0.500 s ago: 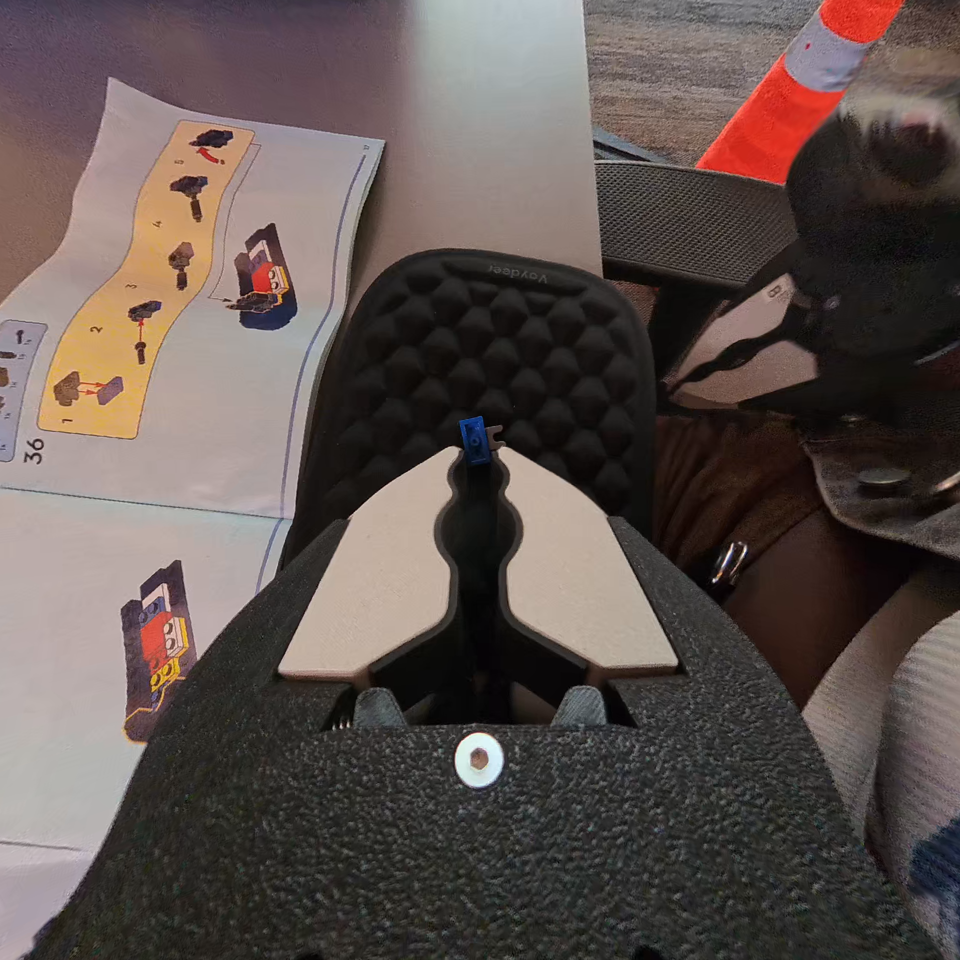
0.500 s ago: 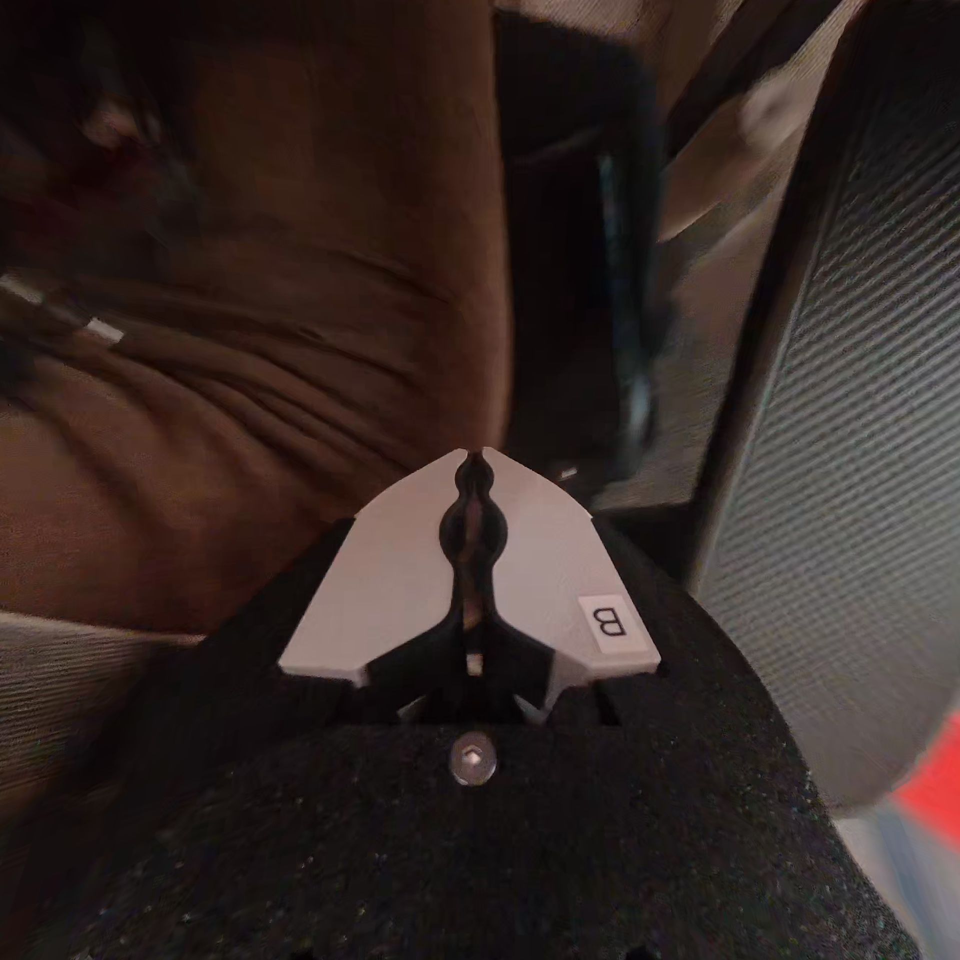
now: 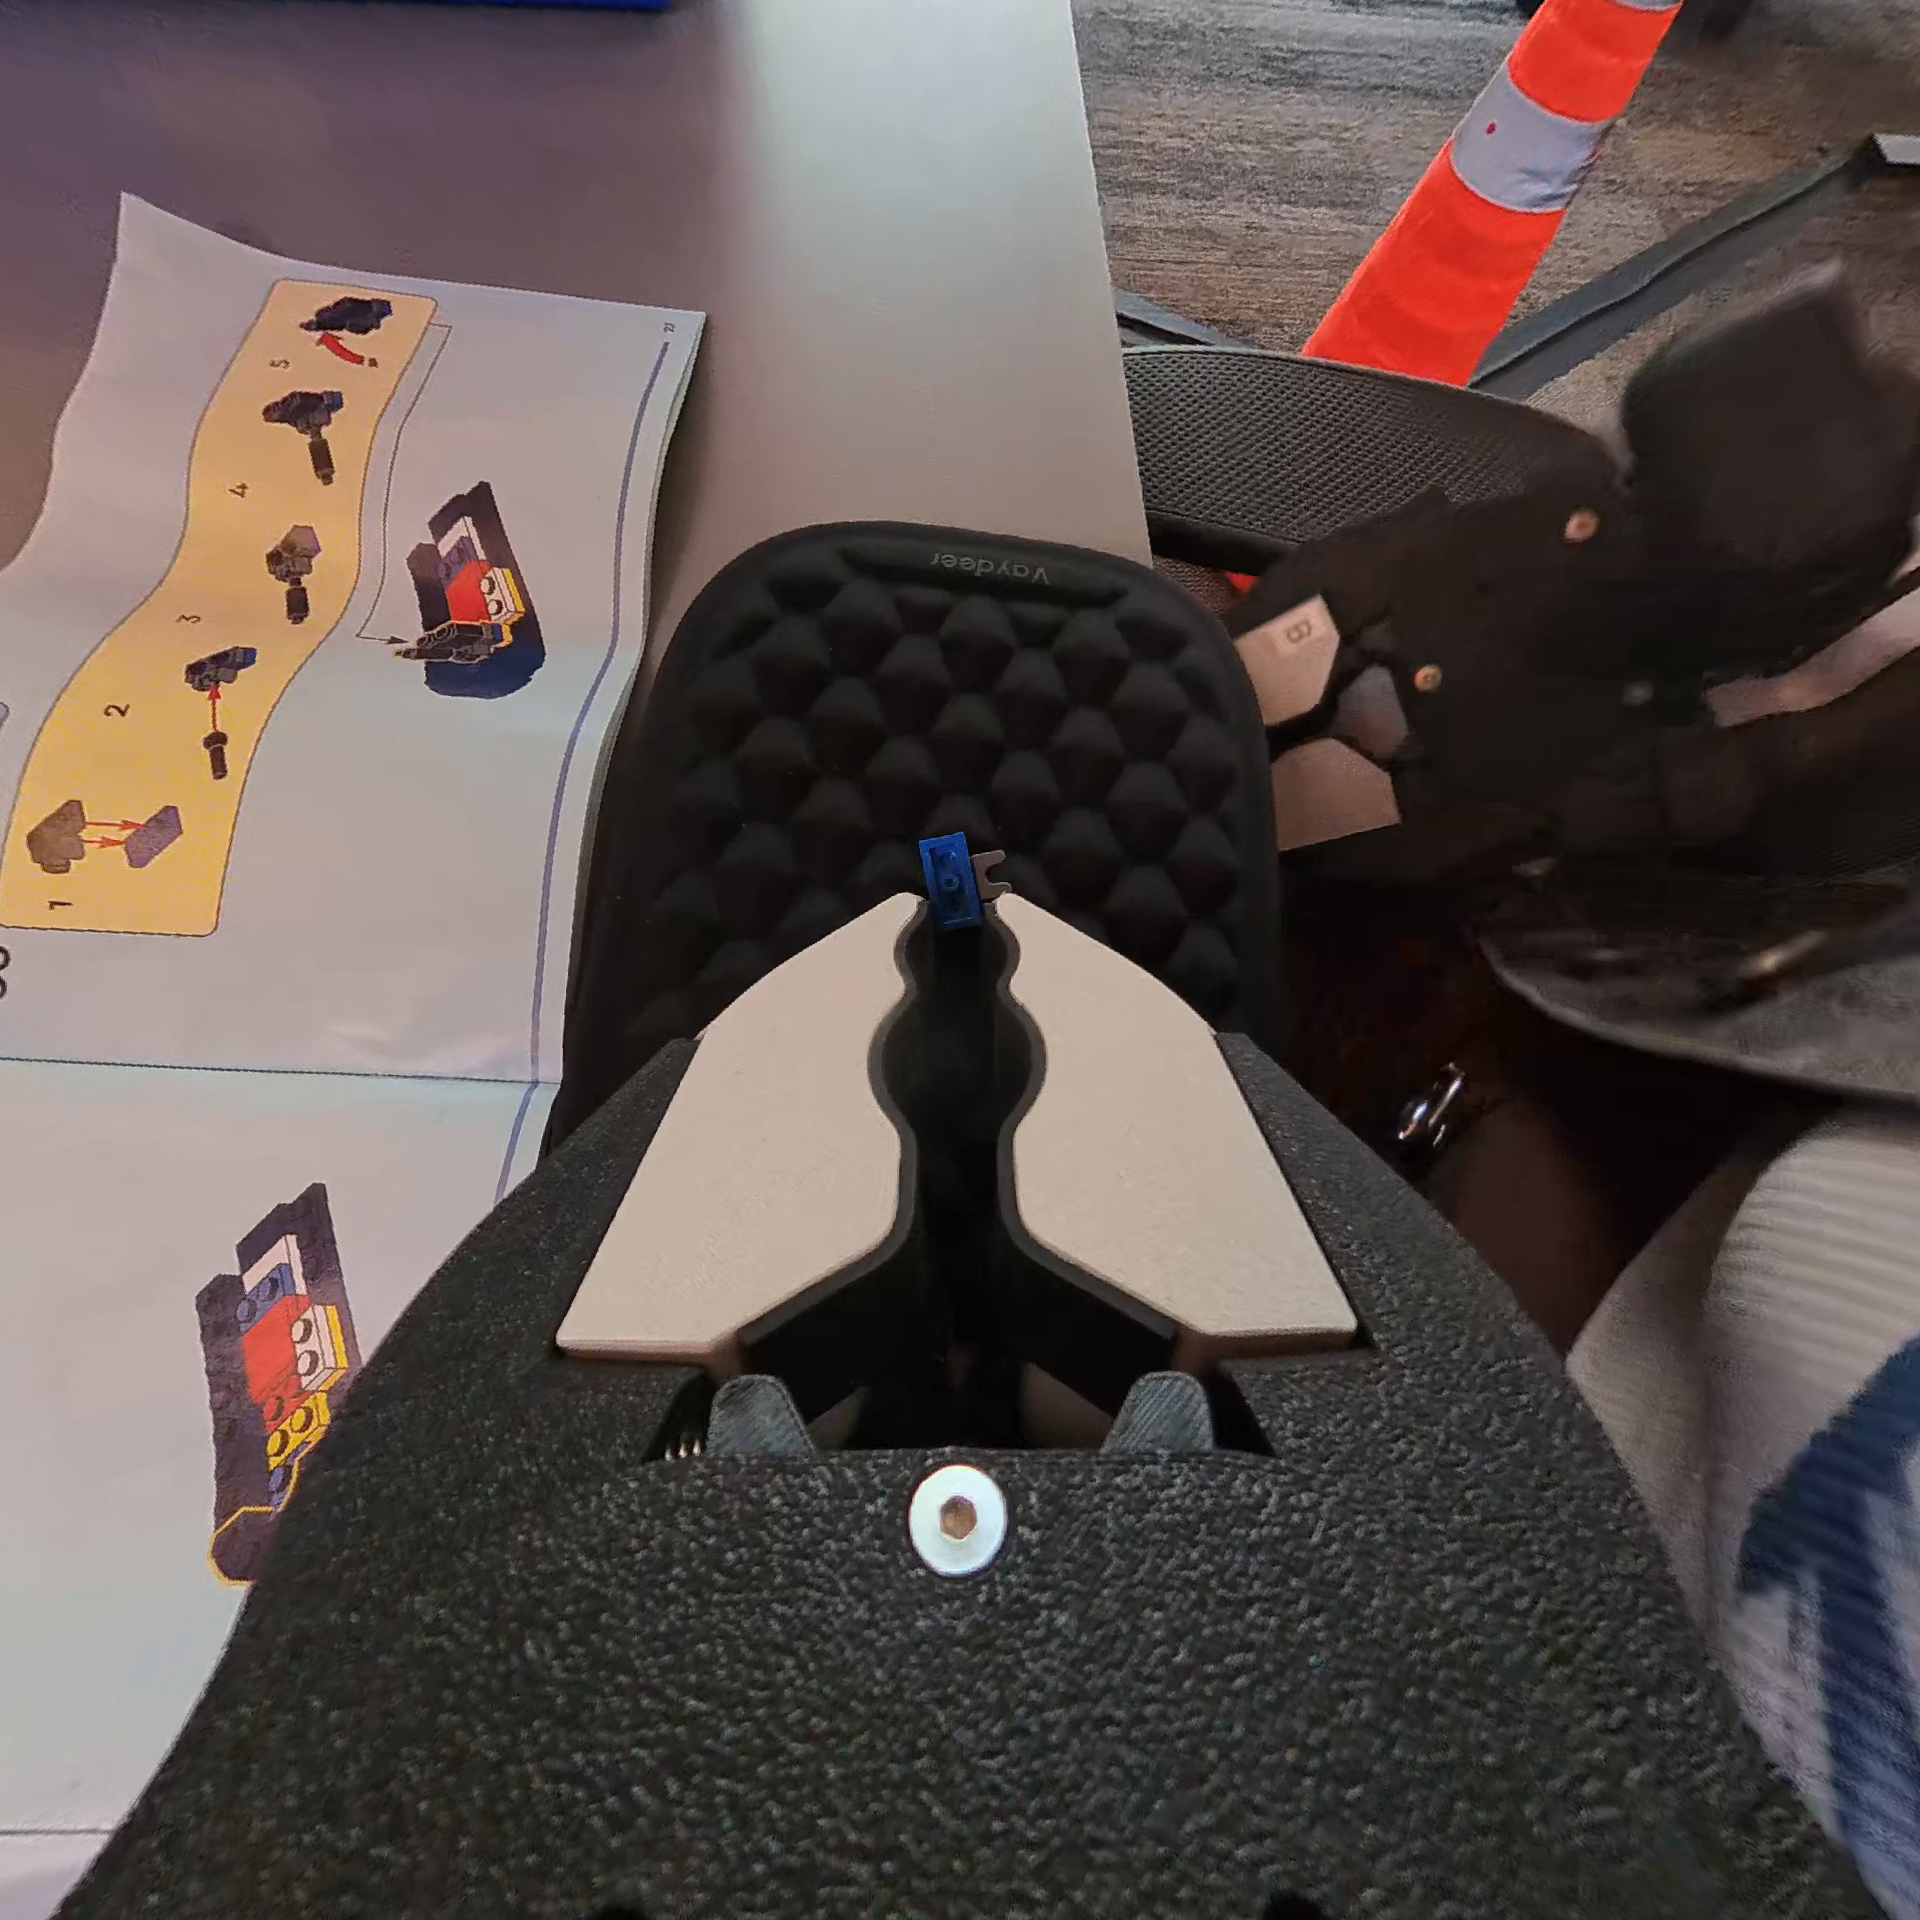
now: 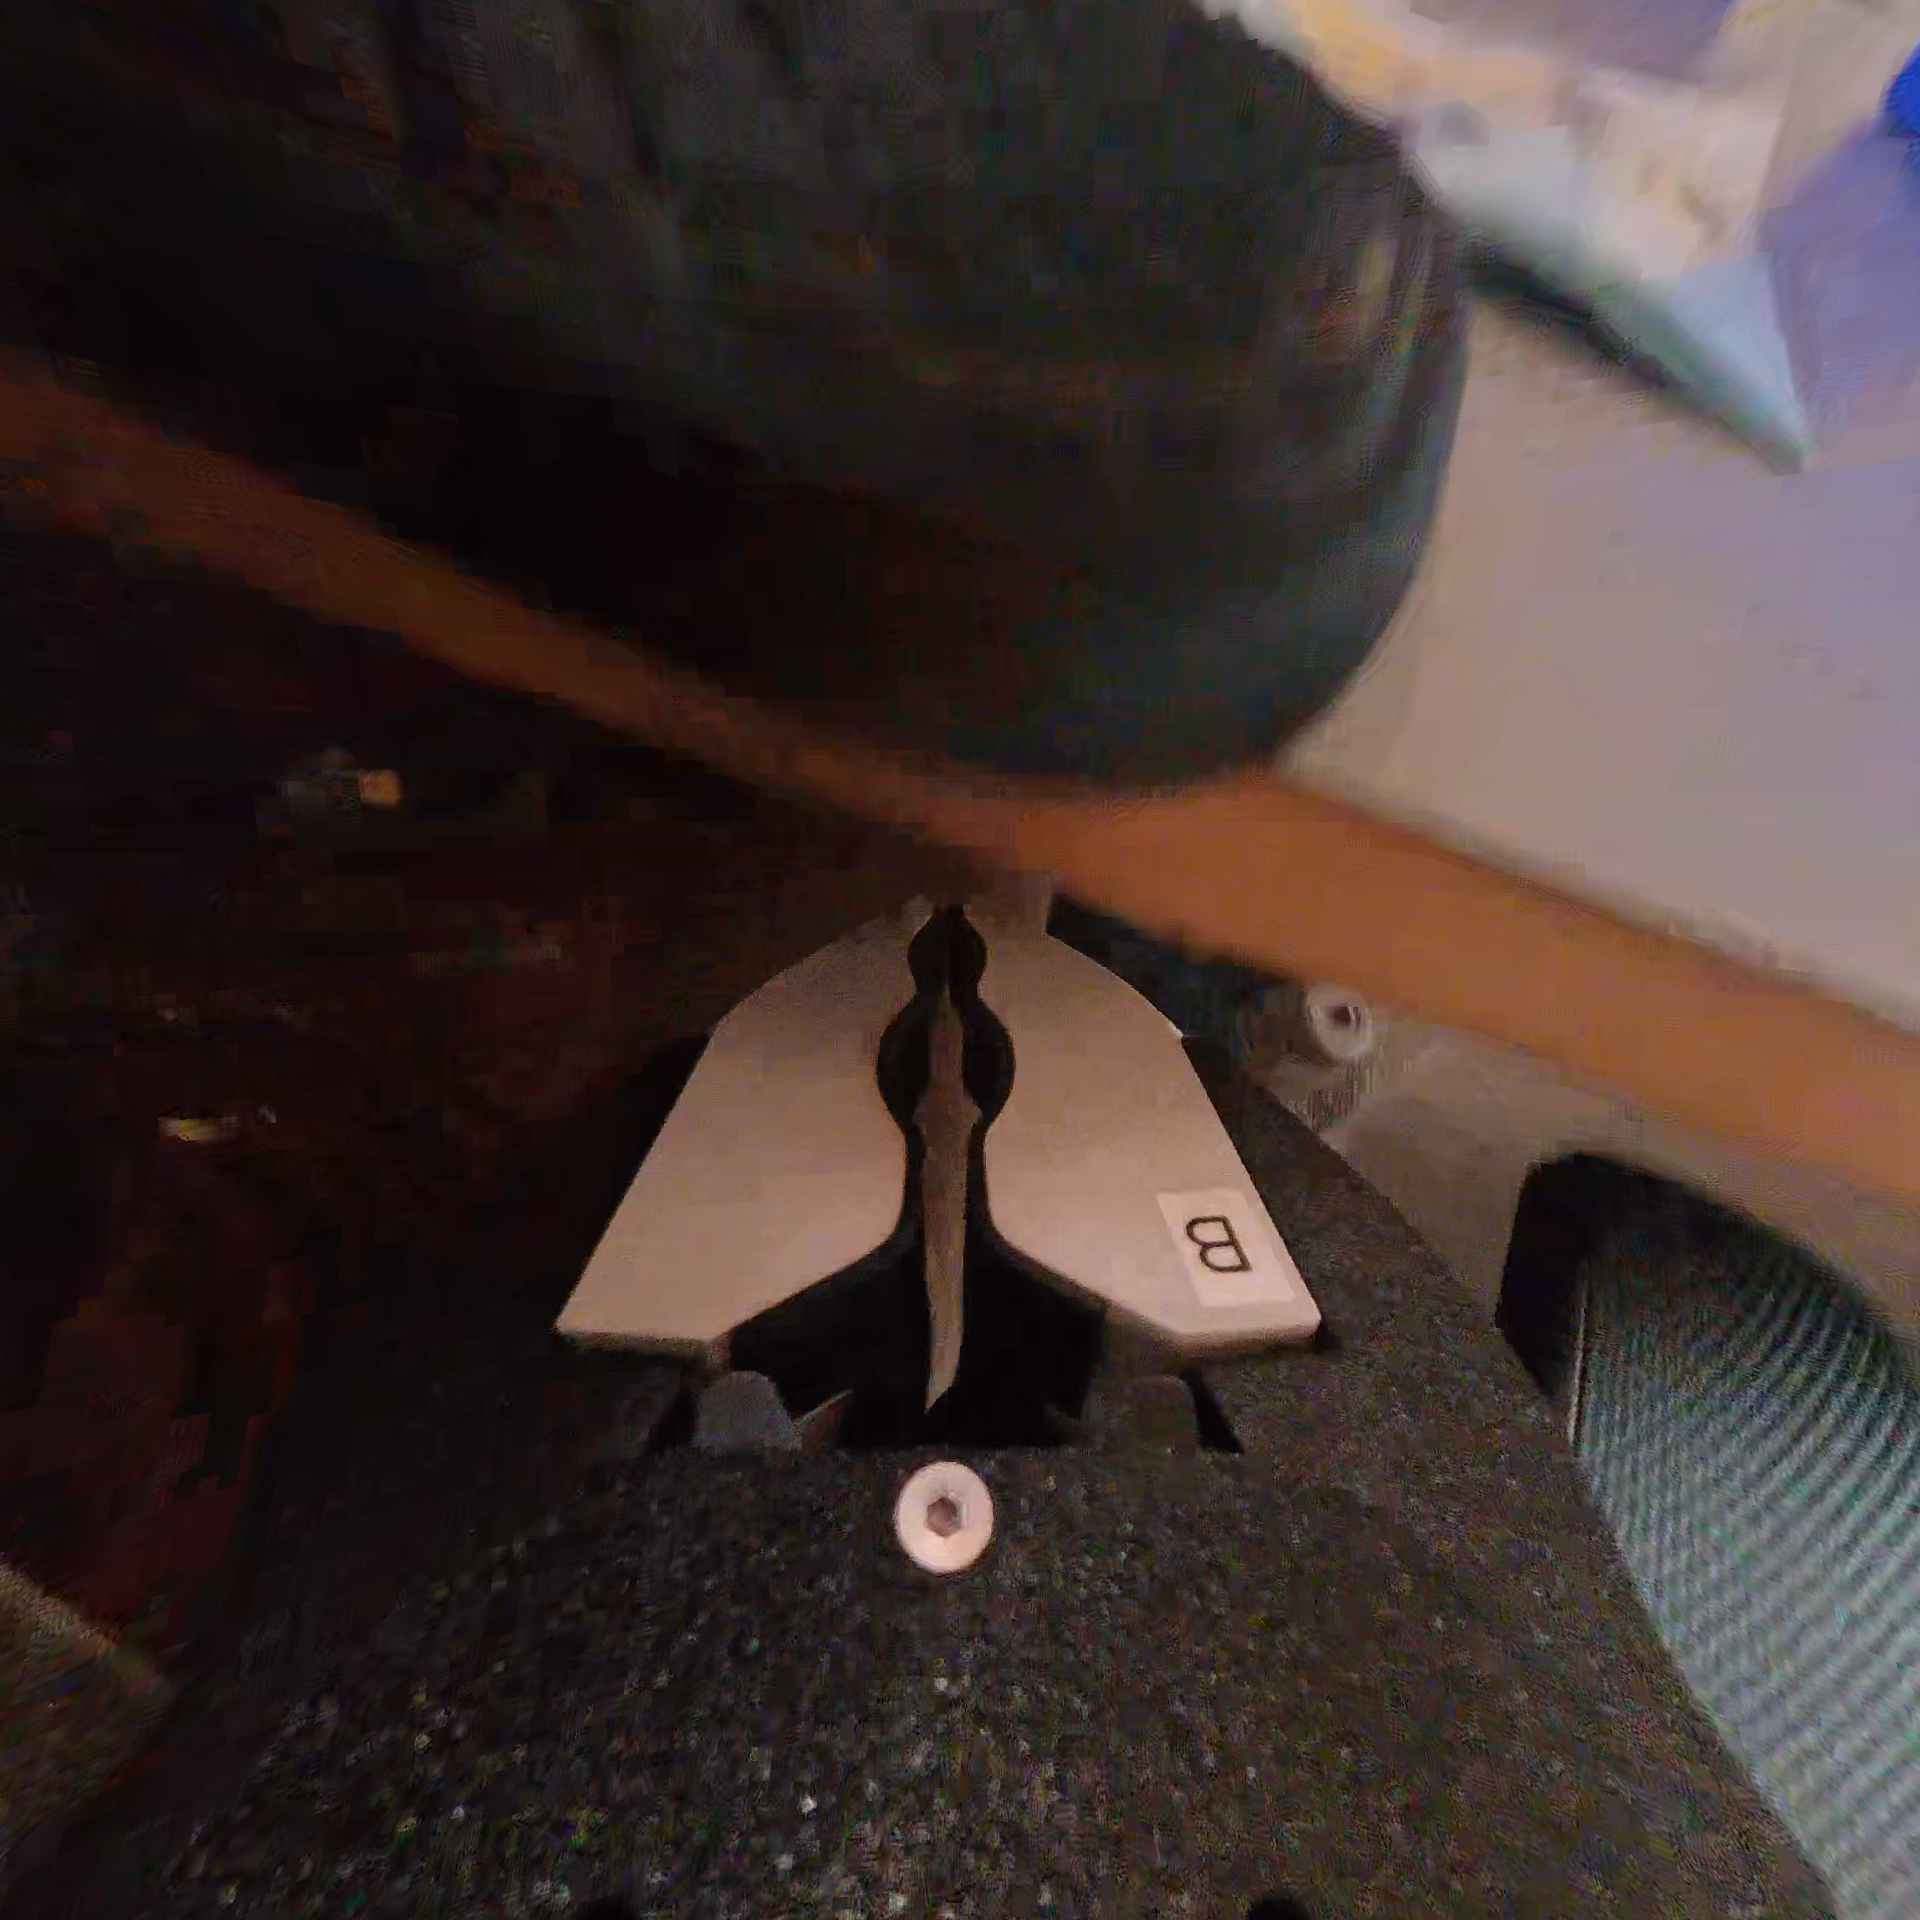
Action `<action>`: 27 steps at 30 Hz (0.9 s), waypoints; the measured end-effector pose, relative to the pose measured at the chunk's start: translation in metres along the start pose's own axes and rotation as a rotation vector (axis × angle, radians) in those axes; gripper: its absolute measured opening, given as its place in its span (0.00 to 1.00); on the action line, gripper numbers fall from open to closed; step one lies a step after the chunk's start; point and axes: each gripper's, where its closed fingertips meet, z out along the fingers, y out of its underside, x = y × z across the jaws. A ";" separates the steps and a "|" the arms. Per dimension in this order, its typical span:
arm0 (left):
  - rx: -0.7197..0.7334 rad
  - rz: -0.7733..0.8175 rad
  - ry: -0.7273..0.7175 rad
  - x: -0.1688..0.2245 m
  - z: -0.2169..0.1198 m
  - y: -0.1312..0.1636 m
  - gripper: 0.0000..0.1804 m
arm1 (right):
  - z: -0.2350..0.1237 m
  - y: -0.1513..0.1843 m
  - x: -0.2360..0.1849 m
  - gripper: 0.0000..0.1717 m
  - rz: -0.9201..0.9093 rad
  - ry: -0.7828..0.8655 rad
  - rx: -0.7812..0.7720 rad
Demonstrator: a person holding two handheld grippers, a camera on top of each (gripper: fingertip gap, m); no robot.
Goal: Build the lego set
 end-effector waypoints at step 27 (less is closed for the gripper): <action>0.167 -0.310 -0.565 -0.148 -0.162 0.006 0.05 | 0.108 -0.188 0.103 0.52 0.018 -0.306 0.162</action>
